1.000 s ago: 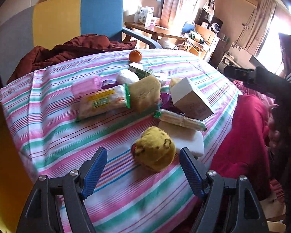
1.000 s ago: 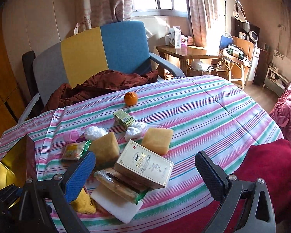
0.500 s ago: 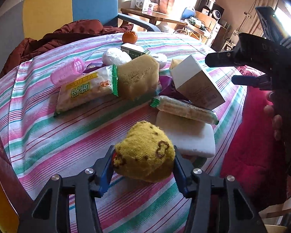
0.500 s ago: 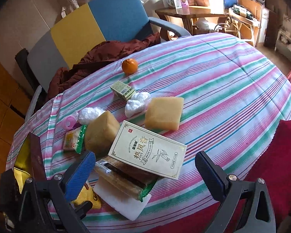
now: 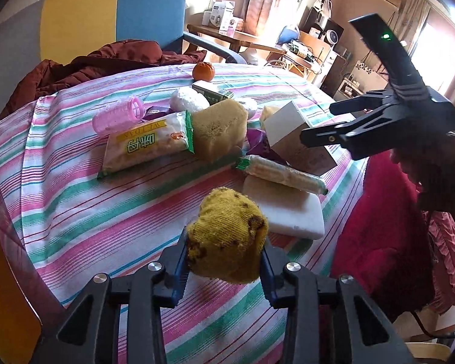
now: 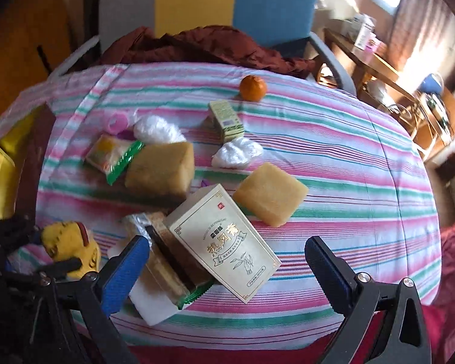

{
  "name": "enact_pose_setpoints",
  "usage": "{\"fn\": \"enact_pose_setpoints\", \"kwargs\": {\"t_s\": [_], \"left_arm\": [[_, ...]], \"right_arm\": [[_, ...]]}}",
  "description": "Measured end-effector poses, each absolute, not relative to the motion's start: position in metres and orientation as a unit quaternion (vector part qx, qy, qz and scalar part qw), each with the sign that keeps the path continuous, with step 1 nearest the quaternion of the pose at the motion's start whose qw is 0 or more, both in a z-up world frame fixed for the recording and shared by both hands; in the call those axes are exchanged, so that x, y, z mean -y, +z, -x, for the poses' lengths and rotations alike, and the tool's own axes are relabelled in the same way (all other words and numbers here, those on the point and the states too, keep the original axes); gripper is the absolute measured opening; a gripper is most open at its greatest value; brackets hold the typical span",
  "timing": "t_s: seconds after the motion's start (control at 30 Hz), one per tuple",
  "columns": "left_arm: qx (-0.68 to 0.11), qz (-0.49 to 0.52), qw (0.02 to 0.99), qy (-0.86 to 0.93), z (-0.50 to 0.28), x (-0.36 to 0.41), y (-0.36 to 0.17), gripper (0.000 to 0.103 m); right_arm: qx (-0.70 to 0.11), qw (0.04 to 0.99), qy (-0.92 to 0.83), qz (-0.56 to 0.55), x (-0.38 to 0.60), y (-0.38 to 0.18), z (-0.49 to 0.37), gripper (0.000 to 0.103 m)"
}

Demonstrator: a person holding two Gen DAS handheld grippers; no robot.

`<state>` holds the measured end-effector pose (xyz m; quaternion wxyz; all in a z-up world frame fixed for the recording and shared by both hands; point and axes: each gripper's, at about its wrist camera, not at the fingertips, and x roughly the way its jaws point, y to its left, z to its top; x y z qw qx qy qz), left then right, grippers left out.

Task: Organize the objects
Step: 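Grasp the yellow pouch with the left gripper while the right grasps the white medicine box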

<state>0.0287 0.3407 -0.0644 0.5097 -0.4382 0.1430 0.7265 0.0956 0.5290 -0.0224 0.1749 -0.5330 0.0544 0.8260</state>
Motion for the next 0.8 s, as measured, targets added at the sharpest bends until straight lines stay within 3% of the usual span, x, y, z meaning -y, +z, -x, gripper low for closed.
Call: {"fn": "enact_pose_setpoints", "kwargs": {"t_s": [0.17,0.23,0.33,0.57,0.8], "left_arm": [[-0.136,0.434,0.503,0.735,-0.029,-0.326,-0.056,0.039],[-0.126,0.436,0.498,0.739,-0.027,-0.317,-0.053,0.039],[-0.113,0.433,0.490,0.748,-0.022,-0.303,-0.046,0.039],[-0.073,0.418,0.442,0.790,-0.006,-0.241,-0.017,0.040],[-0.020,0.417,0.333,0.845,0.021,-0.135,-0.001,0.040]], "right_arm": [[-0.032,0.176,0.810,0.559,-0.536,-0.043,-0.078,0.101],[-0.042,0.167,0.809,0.562,-0.536,-0.045,-0.076,0.065],[-0.038,0.182,0.812,0.554,-0.535,-0.041,-0.081,0.056],[-0.039,0.218,0.854,0.471,-0.518,0.020,-0.096,0.055],[-0.054,0.110,0.906,0.406,-0.440,0.056,-0.057,0.055]]}}
